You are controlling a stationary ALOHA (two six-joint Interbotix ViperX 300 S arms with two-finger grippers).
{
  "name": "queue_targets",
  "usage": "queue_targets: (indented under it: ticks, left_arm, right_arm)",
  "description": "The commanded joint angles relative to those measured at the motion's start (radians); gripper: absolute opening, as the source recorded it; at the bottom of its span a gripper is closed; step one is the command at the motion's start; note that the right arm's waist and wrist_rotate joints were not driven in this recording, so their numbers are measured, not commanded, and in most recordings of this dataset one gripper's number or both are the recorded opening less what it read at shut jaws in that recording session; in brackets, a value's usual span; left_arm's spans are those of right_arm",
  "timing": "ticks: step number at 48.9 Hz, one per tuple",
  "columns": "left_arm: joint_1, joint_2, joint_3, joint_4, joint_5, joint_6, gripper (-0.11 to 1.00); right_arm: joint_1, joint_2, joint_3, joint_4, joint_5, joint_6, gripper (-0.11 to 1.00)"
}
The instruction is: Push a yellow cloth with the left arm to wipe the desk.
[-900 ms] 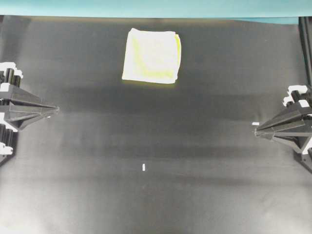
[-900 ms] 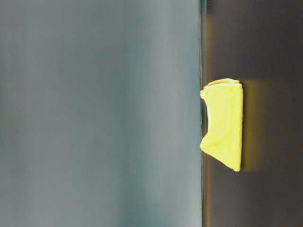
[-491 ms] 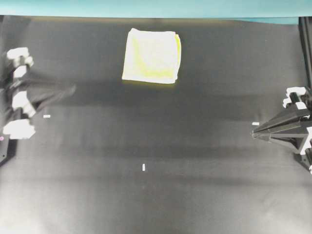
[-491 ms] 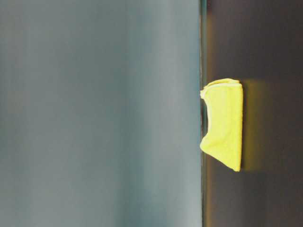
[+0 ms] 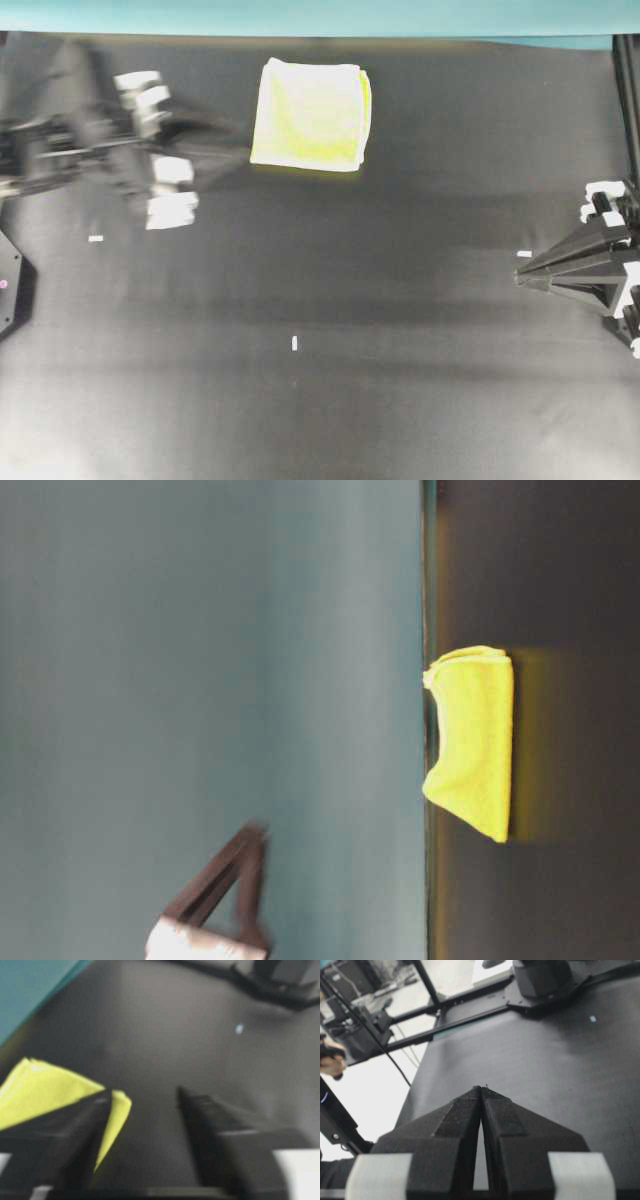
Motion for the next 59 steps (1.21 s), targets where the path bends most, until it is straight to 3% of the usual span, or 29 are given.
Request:
queue_targets:
  ticks: [1, 4, 7, 31, 41, 59]
  left_arm:
    - [0.014, 0.104, -0.083, 0.002, -0.011, 0.003, 0.69]
    - [0.031, 0.160, -0.121, 0.003, -0.008, 0.006, 0.83]
    - [0.052, 0.212, -0.155, 0.002, -0.006, 0.006, 0.89]
    - [0.163, 0.543, -0.348, 0.003, -0.005, 0.005, 0.88]
    - [0.186, 0.617, -0.360, 0.003, -0.005, 0.005, 0.88]
    - [0.186, 0.630, -0.337, 0.003, 0.060, 0.014, 0.88]
  right_arm:
    - [0.000, 0.005, -0.006, 0.002, 0.002, 0.000, 0.00]
    - [0.000, 0.003, -0.008, 0.002, 0.003, 0.002, 0.00]
    - [0.000, 0.000, -0.008, 0.002, 0.005, 0.000, 0.00]
    - [-0.002, -0.003, 0.008, 0.003, 0.005, 0.000, 0.00]
    - [0.000, -0.002, 0.011, 0.003, 0.006, 0.000, 0.00]
    - [-0.002, -0.002, 0.018, 0.003, 0.005, 0.000, 0.00]
